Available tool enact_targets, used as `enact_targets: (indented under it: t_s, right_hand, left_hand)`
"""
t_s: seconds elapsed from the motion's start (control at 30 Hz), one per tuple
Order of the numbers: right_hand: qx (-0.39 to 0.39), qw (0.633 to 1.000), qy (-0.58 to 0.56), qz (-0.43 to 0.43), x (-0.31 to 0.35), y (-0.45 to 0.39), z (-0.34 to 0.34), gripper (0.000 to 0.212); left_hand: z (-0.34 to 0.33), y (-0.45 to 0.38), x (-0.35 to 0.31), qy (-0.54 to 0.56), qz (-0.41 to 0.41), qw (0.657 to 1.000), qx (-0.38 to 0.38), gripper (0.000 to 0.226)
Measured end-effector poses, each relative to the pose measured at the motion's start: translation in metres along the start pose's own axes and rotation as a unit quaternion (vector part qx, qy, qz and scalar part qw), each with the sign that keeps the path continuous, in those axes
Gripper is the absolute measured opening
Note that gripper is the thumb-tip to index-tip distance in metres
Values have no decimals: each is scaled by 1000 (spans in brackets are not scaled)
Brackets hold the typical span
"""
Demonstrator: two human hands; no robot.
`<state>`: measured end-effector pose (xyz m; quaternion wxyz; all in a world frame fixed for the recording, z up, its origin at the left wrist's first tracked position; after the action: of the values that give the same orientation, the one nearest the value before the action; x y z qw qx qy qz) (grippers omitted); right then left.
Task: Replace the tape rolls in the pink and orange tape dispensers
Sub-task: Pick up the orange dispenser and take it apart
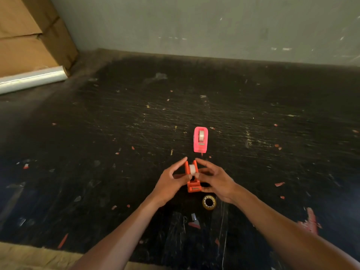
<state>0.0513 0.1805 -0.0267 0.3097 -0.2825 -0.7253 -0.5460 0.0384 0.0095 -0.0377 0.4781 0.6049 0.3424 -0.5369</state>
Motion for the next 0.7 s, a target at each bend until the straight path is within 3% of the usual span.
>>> enact_targets:
  t_s: [0.23,0.33,0.43,0.57,0.7]
  right_hand:
    - [28,999,0,-15,-1,5,5,54]
    - [20,1000,-7,-20,-1,9,13,52]
    - [-10,999,-36,-27,1,13,25,55]
    - [-27,998,-53,-28,3,17,31,58]
    - [-26,998,-48,-23,5,19,26,58]
  left_hand:
    - [-1,4,-4,40,3,999,28,60]
    - [1,10,-3,68,21,997,-8,60]
    - [14,14,-4,-89,0,994,-61,61]
    - [28,14,-6,-374,-17,927,-25,65]
    - [35,11,-3,-439,14,898,20,65]
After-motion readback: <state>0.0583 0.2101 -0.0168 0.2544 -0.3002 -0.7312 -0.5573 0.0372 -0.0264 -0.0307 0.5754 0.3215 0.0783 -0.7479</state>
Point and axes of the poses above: each hand's wrist, its own y-axis away from the middle knuckle, its own z-axis out of the back of the hand, x = y × z, the point moved 4 cm from there along -y, towards the middle knuckle, and after that the axes turned 7 degrees about -z, right-handed, at the moved point
